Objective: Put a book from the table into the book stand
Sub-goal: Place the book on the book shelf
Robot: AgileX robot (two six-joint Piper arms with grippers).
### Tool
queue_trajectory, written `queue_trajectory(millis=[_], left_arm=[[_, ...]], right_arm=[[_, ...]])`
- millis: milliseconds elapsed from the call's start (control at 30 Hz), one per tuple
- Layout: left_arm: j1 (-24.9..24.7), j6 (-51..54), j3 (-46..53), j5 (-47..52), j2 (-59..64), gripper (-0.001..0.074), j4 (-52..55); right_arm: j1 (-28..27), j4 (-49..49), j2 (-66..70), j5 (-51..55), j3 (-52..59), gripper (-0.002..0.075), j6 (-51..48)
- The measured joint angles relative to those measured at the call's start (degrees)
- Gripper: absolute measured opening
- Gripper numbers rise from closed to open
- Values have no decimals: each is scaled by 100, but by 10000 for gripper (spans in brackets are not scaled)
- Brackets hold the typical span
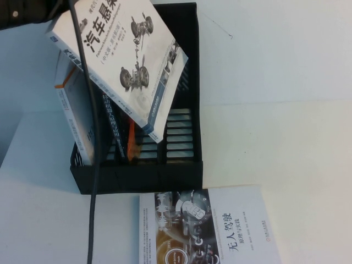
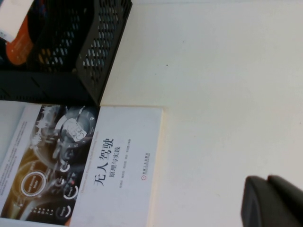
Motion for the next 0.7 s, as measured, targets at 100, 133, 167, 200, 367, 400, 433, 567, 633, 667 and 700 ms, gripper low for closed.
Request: queue_trajectory(millis=[100, 133, 167, 200, 367, 400, 433, 567, 633, 667, 700], left_arm=[[-256, -26, 0, -264, 118, 113, 184], [-307, -40, 0, -341, 147, 113, 211], [-350, -55, 0, -415, 185, 113, 223], [-393, -66, 0, -484, 198, 113, 234], [-457, -116, 0, -617, 245, 113, 222], [-466, -116, 0, -593, 245, 113, 222], [-466, -116, 0, -579, 259, 113, 222], [-466, -116, 0, -580, 366, 113, 212], [-466, -116, 0, -580, 419, 113, 246], [-466, -116, 0, -580, 443, 113, 260], [-466, -128, 0, -591, 465, 113, 274]], right_arm=[[0, 0, 0, -3, 0, -1, 0], [0, 0, 0, -3, 0, -1, 0], [0, 0, 0, -3, 0, 0, 0], [0, 0, 0, -3, 0, -1, 0], [0, 0, 0, -26, 0, -1, 8], [0, 0, 0, -40, 0, -1, 8], [0, 0, 0, -59, 0, -1, 8], [0, 0, 0, -141, 0, -1, 22], [0, 2, 0, -155, 0, -1, 22], [0, 13, 0, -155, 0, -1, 22], [0, 12, 0, -155, 0, -1, 22]])
